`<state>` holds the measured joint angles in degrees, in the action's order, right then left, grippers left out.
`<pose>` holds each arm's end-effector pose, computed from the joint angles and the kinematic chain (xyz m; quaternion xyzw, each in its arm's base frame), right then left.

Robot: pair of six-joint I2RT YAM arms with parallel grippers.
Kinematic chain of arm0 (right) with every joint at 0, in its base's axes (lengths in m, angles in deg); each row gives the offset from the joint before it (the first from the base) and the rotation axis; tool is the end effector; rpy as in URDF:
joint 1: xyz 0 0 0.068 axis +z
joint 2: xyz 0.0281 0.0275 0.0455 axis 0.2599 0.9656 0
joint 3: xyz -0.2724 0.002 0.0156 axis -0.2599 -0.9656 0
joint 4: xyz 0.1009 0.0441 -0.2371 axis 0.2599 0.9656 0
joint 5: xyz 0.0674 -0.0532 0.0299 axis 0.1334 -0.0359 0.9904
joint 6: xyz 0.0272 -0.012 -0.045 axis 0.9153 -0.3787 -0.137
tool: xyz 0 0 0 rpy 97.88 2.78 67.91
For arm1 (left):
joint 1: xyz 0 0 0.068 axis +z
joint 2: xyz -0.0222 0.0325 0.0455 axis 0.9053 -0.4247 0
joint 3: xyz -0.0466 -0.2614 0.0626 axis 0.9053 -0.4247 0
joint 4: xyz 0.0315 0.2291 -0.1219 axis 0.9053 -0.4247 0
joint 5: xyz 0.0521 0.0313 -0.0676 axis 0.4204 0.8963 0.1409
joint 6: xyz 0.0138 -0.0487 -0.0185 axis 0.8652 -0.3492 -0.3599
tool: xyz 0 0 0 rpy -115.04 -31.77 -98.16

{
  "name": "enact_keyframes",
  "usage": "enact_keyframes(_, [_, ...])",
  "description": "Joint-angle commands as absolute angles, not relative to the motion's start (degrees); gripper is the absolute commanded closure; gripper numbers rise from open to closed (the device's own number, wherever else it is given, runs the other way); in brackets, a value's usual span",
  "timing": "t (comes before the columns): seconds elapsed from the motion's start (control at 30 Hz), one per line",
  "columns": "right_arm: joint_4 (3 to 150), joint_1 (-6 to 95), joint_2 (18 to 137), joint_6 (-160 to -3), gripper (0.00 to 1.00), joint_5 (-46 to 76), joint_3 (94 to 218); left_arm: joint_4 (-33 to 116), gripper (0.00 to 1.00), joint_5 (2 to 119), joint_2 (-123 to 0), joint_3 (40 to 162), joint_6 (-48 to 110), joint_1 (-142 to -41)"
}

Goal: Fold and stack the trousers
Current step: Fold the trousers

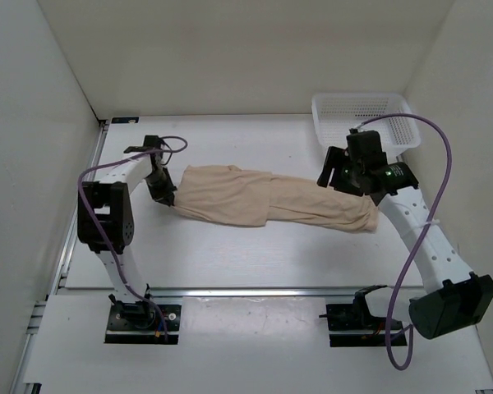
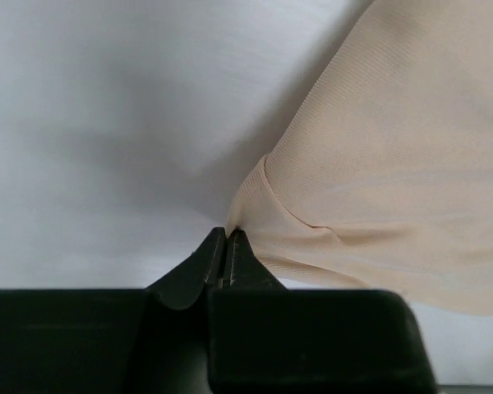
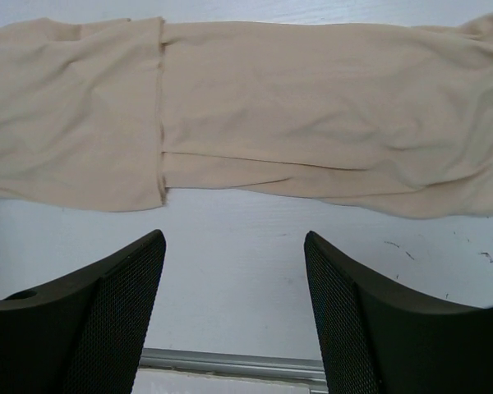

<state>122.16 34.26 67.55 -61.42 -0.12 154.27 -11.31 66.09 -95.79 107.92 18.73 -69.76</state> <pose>0.2422 0.0794 0.3602 0.0864 0.9127 0.0993 0.3868 0.3651 -0.0329 0.1813 -0.1664 0.9827 -0.0415 0.0696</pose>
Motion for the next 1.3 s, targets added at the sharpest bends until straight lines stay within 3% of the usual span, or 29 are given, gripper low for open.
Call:
enact_keyframes(0.0, [123.9,34.1,65.0,-62.1,0.26,-1.7,153.1,-11.4,0.90,73.2,-88.1,104.4,16.3,-65.4])
enact_keyframes(0.23, [124.9,34.1,61.9,-61.6,0.25,-2.2,150.6,-12.5,0.90,73.7,-80.5,97.6,13.9,-61.9])
enact_keyframes(0.33, [124.9,34.1,60.3,-61.1,0.25,-1.6,149.3,-13.9,0.68,71.8,-80.5,95.5,13.2,-61.9])
enact_keyframes(0.47, [125.5,34.1,59.1,-61.1,0.24,-1.6,147.9,-14.5,0.52,73.5,-80.6,97.1,12.5,-61.9])
enact_keyframes(0.57, [126.1,34.1,58.0,-61.1,0.19,-2.2,147.9,-15.6,0.22,73.5,-80.1,101.4,13.0,-61.9])
enact_keyframes(0.6, [126.1,34.1,58.0,-61.1,0.19,-2.8,147.9,-16.1,0.01,74.0,-80.1,103.5,13.0,-61.9])
enact_keyframes(0.73, [126.7,34.1,56.6,-61.1,0.19,-2.8,147.9,-17.5,0.01,74.1,-83.2,107.6,13.5,-60.8])
enact_keyframes(0.97, [127.8,34.1,55.6,-61.1,0.19,-2.8,146.9,-14.6,0.20,68.6,-87.1,107.0,16.9,-57.6])
enact_keyframes(1.07, [127.8,34.1,55.1,-61.1,0.18,-3.9,146.9,-12.6,0.19,63.9,-86.3,103.0,18.3,-55.2])
enact_keyframes(1.17, [127.8,34.1,55.6,-61.1,0.18,-3.9,146.4,-11.3,0.08,60.9,-88.0,101.7,18.3,-55.2])
enact_keyframes(1.27, [127.8,34.1,56.1,-61.1,0.18,-3.4,146.4,-10.3,0.08,60.9,-89.3,103.1,18.3,-55.2])
